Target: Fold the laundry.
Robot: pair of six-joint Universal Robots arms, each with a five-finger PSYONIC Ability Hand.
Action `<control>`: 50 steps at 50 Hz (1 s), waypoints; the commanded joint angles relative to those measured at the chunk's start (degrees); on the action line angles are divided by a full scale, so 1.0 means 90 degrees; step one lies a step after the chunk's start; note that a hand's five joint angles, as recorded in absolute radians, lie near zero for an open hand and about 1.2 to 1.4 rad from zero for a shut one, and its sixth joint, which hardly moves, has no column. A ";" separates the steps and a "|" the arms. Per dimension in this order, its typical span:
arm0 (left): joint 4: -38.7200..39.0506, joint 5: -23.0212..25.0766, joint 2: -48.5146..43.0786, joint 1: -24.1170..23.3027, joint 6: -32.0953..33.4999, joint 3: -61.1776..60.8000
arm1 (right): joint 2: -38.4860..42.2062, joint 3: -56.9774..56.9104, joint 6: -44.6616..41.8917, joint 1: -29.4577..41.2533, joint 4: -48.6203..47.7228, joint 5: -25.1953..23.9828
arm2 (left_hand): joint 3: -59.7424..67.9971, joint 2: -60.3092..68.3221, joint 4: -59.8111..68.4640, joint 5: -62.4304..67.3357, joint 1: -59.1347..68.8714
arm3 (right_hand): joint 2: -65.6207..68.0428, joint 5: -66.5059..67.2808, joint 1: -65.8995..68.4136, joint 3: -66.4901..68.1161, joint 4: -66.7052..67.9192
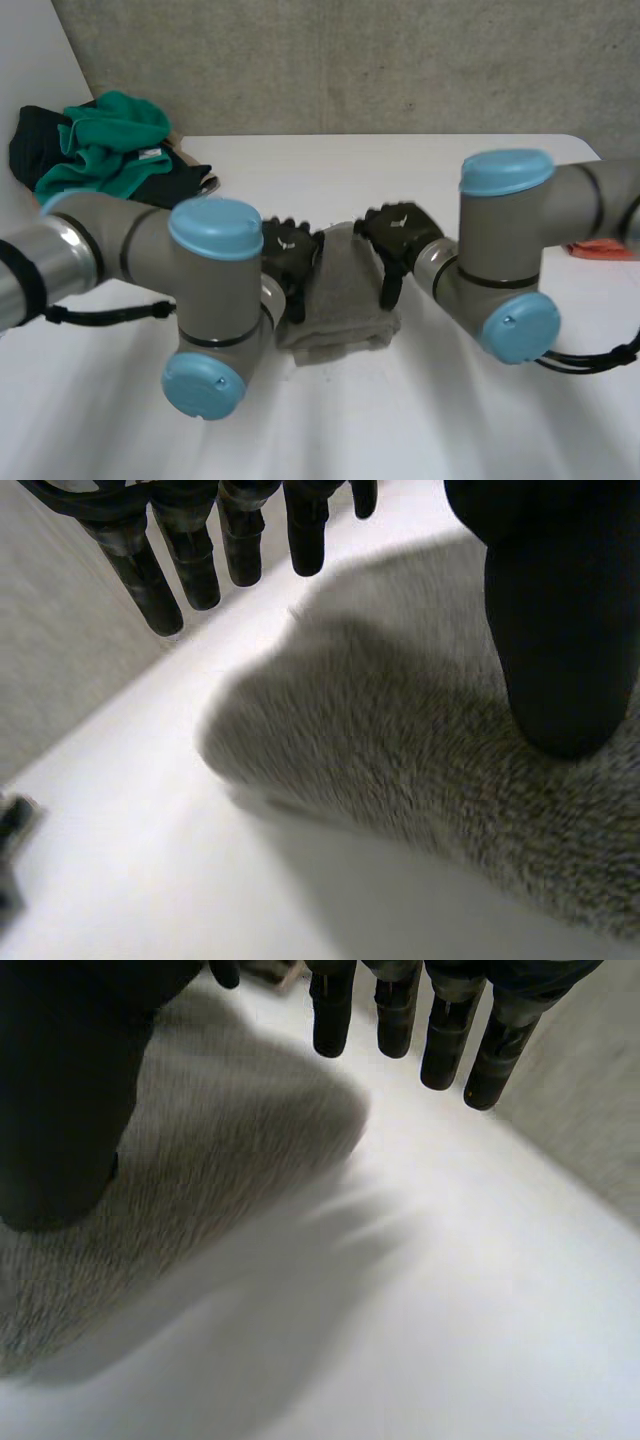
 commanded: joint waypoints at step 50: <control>0.0501 0.4268 0.2103 0.1069 -0.0380 -0.0990 | 0.0301 0.2115 -0.0907 0.0814 -0.3871 0.0059 | 0.0162 0.0221 0.0225 0.0110 0.0299 | 0.7459 0.7393 0.7629 0.7515 0.7400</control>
